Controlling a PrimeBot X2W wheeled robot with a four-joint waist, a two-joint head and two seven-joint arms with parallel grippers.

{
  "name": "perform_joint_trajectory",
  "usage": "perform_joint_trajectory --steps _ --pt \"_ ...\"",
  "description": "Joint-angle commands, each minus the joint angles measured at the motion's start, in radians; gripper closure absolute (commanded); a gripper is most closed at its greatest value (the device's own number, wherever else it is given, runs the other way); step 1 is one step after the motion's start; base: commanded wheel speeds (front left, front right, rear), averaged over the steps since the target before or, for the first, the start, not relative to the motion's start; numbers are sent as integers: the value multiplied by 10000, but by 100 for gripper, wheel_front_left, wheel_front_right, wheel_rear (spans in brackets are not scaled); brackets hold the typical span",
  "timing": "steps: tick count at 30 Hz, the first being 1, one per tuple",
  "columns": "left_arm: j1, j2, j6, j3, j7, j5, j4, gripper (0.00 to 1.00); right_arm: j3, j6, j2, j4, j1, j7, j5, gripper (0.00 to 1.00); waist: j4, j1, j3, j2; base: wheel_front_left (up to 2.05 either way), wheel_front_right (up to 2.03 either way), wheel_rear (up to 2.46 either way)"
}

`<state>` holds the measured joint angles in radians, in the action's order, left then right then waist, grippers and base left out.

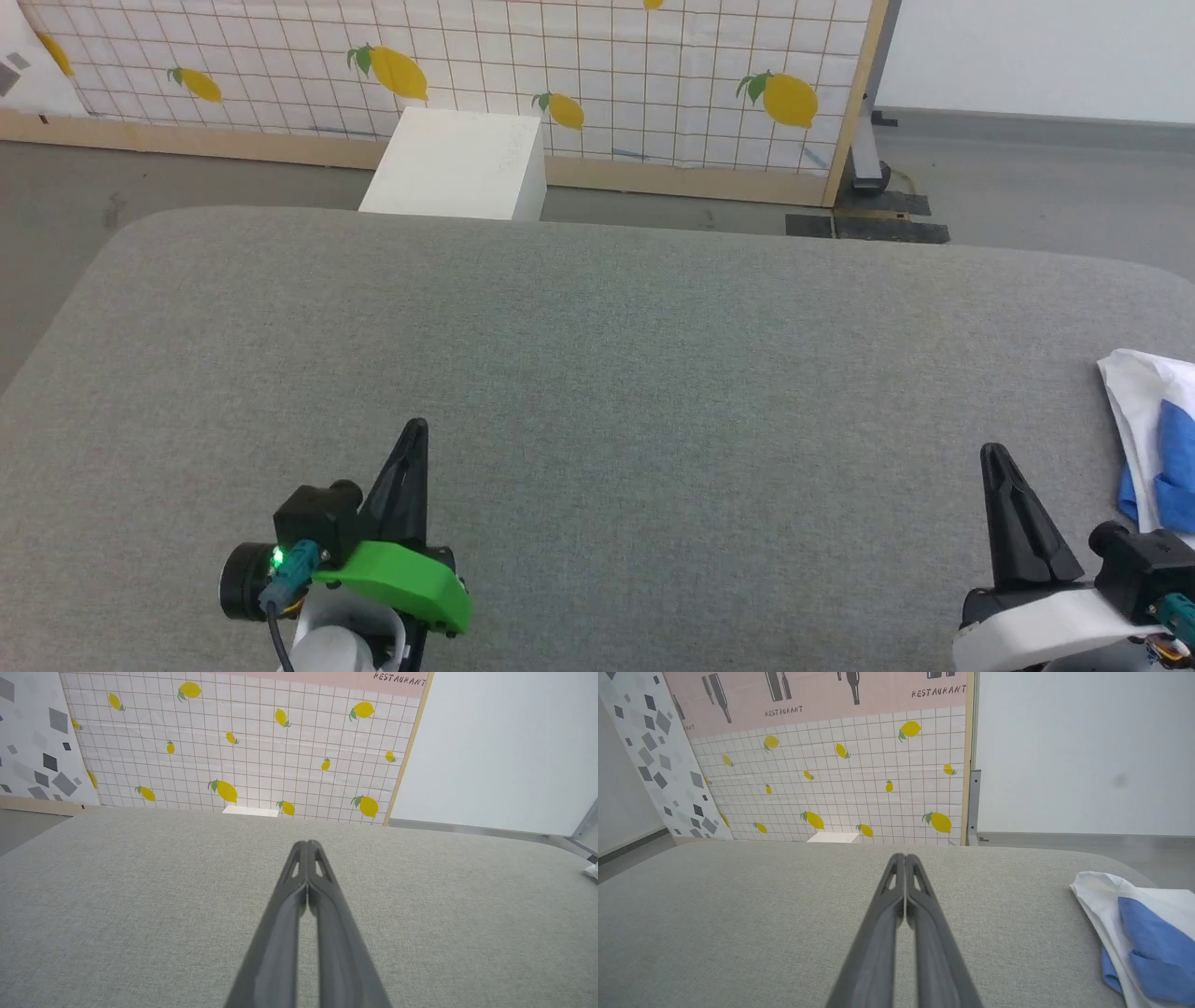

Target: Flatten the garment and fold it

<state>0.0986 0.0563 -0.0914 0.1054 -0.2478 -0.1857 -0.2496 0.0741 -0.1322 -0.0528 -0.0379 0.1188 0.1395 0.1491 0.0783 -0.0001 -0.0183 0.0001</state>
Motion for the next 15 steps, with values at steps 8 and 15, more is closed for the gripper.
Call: perform_joint_trajectory --steps 8,15 --pt "-116 -7 106 -114 213 210 244 100 -74 2 3 43 -138 -150 -163 100 -62 1 15 -1 0 0 0" --pt "-171 -10 157 -173 357 314 387 100 -116 3 4 64 -205 -229 -248 100 -108 1 25 -1 0 0 0"
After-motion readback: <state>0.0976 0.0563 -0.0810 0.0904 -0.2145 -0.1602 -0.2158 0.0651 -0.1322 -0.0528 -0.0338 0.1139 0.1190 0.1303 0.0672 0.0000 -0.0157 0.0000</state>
